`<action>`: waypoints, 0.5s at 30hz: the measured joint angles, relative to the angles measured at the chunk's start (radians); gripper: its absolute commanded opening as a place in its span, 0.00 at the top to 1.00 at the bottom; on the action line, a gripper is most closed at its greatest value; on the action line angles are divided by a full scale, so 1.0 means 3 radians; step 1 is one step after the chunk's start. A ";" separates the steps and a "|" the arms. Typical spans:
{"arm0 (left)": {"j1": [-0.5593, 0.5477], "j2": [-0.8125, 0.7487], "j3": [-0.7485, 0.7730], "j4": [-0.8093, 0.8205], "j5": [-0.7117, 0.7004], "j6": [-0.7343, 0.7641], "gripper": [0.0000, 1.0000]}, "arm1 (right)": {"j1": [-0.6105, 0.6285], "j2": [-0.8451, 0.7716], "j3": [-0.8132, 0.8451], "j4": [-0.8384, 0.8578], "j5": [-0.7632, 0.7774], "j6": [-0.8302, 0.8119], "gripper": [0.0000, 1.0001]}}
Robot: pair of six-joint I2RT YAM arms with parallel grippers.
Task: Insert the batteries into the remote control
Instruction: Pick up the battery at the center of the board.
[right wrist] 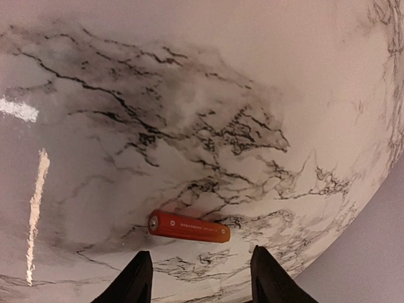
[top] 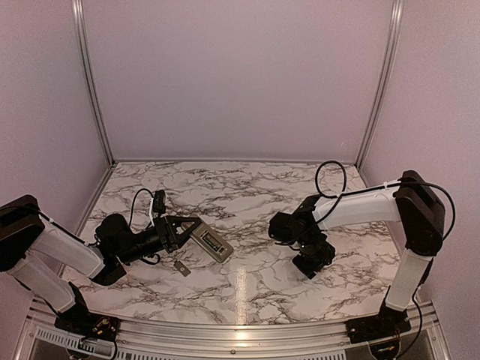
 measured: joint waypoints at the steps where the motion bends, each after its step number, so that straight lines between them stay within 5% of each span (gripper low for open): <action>1: 0.0000 0.0000 0.0000 0.0000 -0.0001 0.0000 1.00 | -0.0010 0.0010 -0.0008 0.0011 0.0003 -0.0005 0.52; 15: 0.0003 0.0000 0.0018 0.0001 -0.0001 -0.0003 1.00 | -0.0284 0.0075 -0.0072 0.0189 -0.0004 -0.0296 0.63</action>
